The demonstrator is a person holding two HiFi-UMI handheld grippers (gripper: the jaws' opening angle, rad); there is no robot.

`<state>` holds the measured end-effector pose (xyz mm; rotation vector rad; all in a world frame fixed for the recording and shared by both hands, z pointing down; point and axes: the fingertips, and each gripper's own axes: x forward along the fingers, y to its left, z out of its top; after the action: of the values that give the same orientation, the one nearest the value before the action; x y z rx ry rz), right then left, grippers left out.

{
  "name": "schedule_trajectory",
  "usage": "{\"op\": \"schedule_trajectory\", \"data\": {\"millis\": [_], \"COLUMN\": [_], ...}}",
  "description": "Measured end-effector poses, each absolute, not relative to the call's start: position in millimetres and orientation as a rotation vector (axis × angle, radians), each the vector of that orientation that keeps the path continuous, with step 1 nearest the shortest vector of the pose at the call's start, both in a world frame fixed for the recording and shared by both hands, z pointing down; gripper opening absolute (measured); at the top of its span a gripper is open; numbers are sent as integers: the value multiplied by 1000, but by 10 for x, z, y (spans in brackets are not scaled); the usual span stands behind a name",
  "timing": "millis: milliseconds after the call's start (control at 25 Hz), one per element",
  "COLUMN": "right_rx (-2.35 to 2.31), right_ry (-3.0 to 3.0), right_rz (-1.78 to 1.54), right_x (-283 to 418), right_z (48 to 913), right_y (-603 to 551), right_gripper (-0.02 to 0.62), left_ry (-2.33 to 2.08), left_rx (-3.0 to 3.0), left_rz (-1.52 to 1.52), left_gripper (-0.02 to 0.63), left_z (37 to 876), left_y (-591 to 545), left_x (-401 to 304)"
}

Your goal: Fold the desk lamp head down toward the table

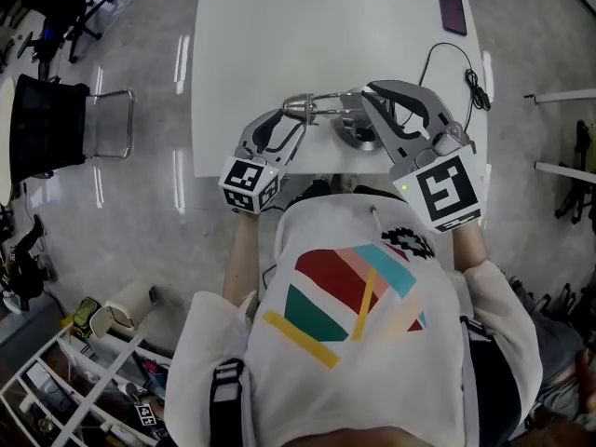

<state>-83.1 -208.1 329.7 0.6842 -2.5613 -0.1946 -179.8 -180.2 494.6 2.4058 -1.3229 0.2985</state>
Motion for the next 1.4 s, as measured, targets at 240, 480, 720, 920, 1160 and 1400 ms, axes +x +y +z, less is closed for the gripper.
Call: {"op": "schedule_trajectory", "data": {"millis": [240,480,720,920,1160,1400], "right_rx": [1021,1060,959,848,757,703], "right_ry": [-2488,-2440,-2460,-2509,-2501,-2509], "right_rz": [-36,144,215,205,171,169], "right_x": [-107,207,149,-14,-211,-274], "right_z": [3421,3937,4221,4299,4351,4431], "right_y": [-2307,-2219,-2048,-2007,-2019,-2076], "right_gripper": [41,41,41,44,114,114], "left_ry": [-1300,-1307,-1470,-1601,-1547,-1415], "left_rx": [2394,2397,2500,2534,2593,2644], "left_rz": [344,357,389,340,396,494], "left_gripper": [230,232,230,230,230,195], "left_z": [5026,5126,5044,4784,4685,4744], "left_y": [-1840,-1812,-1750,-1739,-1966,-1948], "left_x": [-1722,-1522,-1553,-1792,-1820,-1700]}}
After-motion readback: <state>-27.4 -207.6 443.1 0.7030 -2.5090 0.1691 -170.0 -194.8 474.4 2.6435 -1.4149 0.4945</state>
